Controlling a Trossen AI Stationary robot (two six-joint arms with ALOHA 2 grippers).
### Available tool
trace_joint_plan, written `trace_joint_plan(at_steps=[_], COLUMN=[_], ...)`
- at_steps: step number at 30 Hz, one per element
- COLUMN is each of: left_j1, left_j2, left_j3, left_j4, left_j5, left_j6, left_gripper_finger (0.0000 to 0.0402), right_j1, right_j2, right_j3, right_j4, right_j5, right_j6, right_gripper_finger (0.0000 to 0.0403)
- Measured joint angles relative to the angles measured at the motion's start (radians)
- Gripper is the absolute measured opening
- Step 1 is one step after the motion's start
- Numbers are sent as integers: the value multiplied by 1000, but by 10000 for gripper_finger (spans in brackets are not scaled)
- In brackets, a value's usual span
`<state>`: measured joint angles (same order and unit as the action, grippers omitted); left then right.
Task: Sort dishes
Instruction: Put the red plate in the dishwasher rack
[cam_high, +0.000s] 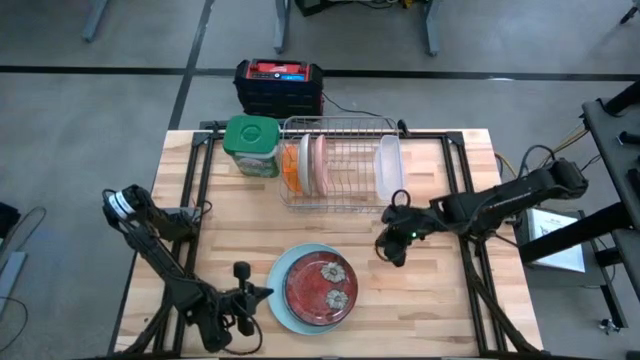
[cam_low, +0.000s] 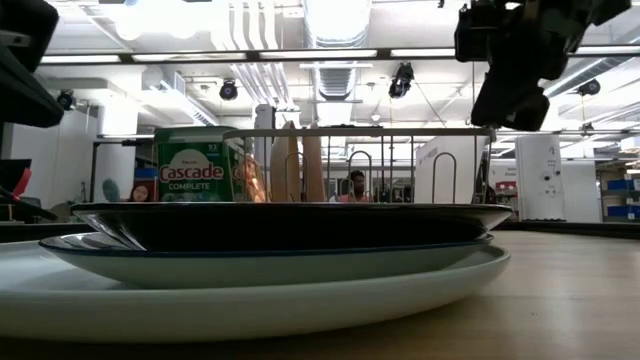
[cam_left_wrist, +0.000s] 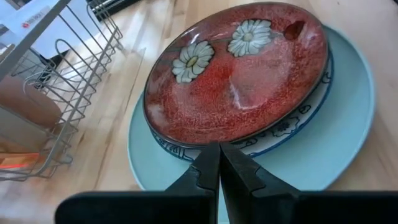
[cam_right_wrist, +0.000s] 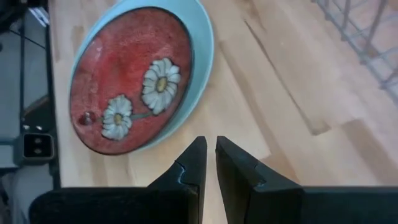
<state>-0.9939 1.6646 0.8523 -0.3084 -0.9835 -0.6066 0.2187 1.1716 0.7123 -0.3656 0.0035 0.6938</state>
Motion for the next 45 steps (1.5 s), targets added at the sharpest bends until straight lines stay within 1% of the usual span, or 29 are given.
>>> trace_joint_plan(at_steps=[2,4,6,9,14,17,20,23,25,30,33,39,45], left_j1=[8,18,29,52,95,129,158,189,202,215,215,217,219], left_j2=[0,0,2,2,2,2,2,2,2,2,2,2,2], left_j3=[-7,-15,-26,-48,-75,-78,-82,-89,-92,-98,-98,-105,-153], left_j4=[4,3,21,82,223,265,265,265,268,274,276,307,414], left_j5=[8,40,70,123,215,256,282,349,372,375,375,375,375], left_j6=[1,12,30,107,287,369,398,405,407,407,407,407,407], left_gripper_finger=[0,0,0,0,0,0,0,0,0,0,0,0,0], right_j1=[32,61,85,114,145,154,157,157,156,156,156,154,154], right_j2=[10,26,45,81,160,213,269,324,357,425,451,460,459], right_j3=[-12,-16,-16,-16,-16,-16,-16,-16,-15,-15,-15,-15,-15], right_j4=[33,52,67,78,120,159,225,324,382,442,454,463,474], right_j5=[44,96,122,127,130,130,131,130,131,139,154,155,155], right_j6=[40,72,99,141,214,240,245,242,242,251,271,284,303], right_gripper_finger=[28,28,28,28,28,28,27,27,27,28,35,67,100])
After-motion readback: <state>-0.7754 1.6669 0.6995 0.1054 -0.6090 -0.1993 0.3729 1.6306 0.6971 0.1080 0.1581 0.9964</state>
